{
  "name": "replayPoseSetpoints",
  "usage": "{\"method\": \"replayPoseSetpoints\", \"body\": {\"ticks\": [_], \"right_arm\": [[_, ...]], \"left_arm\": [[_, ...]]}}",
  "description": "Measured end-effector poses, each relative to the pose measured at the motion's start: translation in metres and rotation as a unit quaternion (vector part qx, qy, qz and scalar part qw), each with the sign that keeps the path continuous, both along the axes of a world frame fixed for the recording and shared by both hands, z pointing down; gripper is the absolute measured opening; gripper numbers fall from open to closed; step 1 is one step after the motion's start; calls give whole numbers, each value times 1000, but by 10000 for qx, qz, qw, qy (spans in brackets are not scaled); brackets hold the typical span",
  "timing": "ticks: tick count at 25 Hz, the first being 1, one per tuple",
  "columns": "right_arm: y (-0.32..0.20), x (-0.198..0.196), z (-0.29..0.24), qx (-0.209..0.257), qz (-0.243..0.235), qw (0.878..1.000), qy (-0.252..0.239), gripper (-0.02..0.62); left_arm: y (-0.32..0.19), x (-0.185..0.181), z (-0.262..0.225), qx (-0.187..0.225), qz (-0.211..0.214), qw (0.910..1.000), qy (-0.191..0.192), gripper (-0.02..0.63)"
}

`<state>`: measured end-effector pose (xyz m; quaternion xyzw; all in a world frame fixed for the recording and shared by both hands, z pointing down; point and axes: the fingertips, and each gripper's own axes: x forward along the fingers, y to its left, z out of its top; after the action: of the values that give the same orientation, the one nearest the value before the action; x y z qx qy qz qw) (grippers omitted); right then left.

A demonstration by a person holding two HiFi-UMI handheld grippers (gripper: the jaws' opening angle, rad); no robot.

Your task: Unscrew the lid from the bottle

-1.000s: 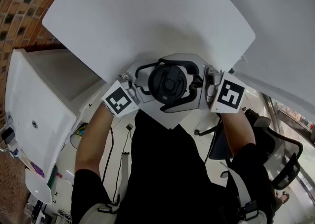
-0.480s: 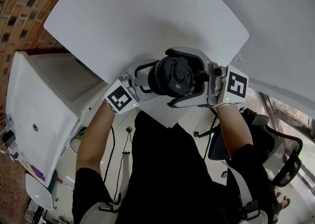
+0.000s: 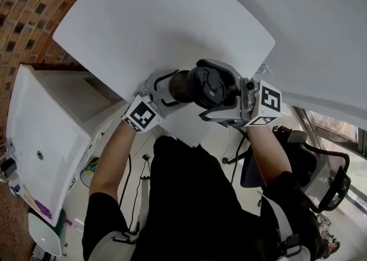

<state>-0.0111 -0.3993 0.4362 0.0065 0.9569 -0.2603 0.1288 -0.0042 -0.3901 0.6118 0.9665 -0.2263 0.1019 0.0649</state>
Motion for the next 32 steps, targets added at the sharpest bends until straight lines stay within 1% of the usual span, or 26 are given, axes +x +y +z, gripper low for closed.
{"method": "replayPoseSetpoints", "body": {"ticks": [5,9,13,17,20,24,26,29,32], "right_arm": [[9,9,-4,14,310,9995,-25,462],[14,14,-9,39,571,9983,-89,462],[26,17,-13,25,848,9964,-77,462],[36,17,-20,119,1036,9945,-31,462],[50,9,-29,195,1035,9944,-26,462],[81,-2,-46,316,991,9946,9,462],[98,-7,-54,528,942,9941,133,462],[120,-12,-67,893,848,9920,279,462],[153,-8,-80,1106,779,9902,351,462]], "left_arm": [[3,-1,1,-146,-89,9998,111,410],[2,-6,3,-284,-181,9990,280,410],[10,-17,15,-587,-300,9975,261,410],[21,-29,10,-596,-333,9976,143,408],[37,-42,-5,-589,-326,9976,146,407],[67,-51,-42,-606,-425,9963,438,403],[85,-47,-61,-524,-368,9965,536,403],[108,-40,-85,-367,-190,9975,581,402],[140,-32,-105,-442,-119,9960,769,402]]}}
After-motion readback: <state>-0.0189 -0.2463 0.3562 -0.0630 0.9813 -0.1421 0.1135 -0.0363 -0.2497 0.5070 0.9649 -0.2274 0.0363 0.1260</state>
